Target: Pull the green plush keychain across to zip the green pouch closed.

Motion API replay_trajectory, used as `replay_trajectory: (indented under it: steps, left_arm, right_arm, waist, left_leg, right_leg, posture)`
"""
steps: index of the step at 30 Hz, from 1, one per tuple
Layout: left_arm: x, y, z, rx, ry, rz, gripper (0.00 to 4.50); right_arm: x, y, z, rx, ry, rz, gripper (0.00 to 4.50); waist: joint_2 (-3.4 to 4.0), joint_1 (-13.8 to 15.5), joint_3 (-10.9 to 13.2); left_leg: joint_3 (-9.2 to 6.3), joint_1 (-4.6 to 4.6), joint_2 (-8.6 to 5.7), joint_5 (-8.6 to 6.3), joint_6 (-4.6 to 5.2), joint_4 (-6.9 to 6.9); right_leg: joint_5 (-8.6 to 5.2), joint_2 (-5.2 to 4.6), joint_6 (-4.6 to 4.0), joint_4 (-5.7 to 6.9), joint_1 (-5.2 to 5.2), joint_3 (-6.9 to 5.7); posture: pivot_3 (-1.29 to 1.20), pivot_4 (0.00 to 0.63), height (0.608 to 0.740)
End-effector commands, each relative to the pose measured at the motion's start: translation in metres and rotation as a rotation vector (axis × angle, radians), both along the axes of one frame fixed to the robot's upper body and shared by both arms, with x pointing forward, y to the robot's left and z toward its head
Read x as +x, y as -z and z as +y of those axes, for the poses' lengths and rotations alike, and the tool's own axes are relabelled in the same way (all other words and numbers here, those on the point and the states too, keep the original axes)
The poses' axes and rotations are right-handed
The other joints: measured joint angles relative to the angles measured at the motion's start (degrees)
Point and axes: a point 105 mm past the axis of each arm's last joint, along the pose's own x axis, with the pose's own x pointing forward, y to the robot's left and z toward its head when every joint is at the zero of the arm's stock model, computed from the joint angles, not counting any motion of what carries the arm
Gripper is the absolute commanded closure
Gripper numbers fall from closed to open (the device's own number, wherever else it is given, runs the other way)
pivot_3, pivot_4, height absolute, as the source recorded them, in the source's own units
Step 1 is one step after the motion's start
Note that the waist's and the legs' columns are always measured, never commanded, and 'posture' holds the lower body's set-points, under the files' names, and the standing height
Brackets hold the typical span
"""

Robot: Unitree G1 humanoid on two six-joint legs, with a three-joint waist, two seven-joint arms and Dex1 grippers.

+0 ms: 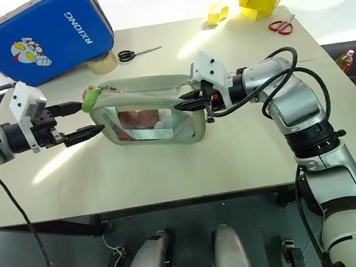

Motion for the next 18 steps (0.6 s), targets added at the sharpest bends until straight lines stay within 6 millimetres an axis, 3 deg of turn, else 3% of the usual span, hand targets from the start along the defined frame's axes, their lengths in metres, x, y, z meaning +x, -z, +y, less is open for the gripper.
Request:
replay_trajectory:
  steps: [1, 5, 7, 11, 18]
  left_arm:
    - [0.006, -0.022, 0.024, -0.136, -0.106, -0.025, 0.00]
    - [0.016, -0.012, 0.039, -0.348, -0.173, 0.102, 0.00]
    - [0.022, 0.003, 0.033, -0.507, -0.165, 0.222, 0.00]
    - [0.020, 0.018, 0.012, -0.620, -0.093, 0.357, 0.00]
    - [0.034, 0.006, 0.006, -0.825, -0.093, 0.382, 0.00]
  right_arm:
    - [-0.002, -0.016, -0.002, 0.017, 0.001, -0.090, 4.46]
    - [-0.001, -0.017, -0.002, 0.025, 0.004, -0.095, 4.46]
    - [-0.001, -0.018, -0.003, 0.029, 0.004, -0.100, 4.46]
    - [0.000, -0.018, -0.002, 0.028, 0.005, -0.108, 4.46]
    - [0.001, -0.017, -0.002, 0.020, 0.004, -0.113, 4.46]
  waist:
    - [-0.01, -0.05, 0.00]
    - [-0.01, -0.03, 0.00]
    - [-0.01, 0.00, -0.01]
    - [-0.21, -0.02, -0.03]
    - [-0.26, 0.11, 0.00]
  left_leg:
    - [-0.02, 0.00, 0.00, 0.00, -0.01, 0.03]
    - [-0.02, 0.03, 0.00, 0.01, -0.02, 0.05]
    - [-0.03, 0.05, -0.01, 0.01, -0.02, 0.06]
    - [-0.06, 0.04, -0.03, 0.03, -0.05, 0.20]
    - [-0.12, 0.03, -0.05, 0.05, -0.09, 0.55]
  right_leg:
    - [0.00, 0.00, 0.00, 0.03, 0.00, -0.01]
    - [0.00, 0.00, 0.00, 0.09, 0.00, -0.01]
    - [0.00, 0.00, 0.01, 0.11, 0.02, -0.01]
    - [0.02, 0.00, 0.04, 0.19, 0.06, -0.03]
    - [0.02, -0.01, 0.04, 0.49, 0.07, -0.05]
  posture:
    - [0.00, 0.150, 0.740]
    - [0.00, 0.150, 0.740]
    - [0.00, 0.150, 0.740]
    - [0.00, 0.150, 0.740]
    - [0.00, 0.150, 0.740]
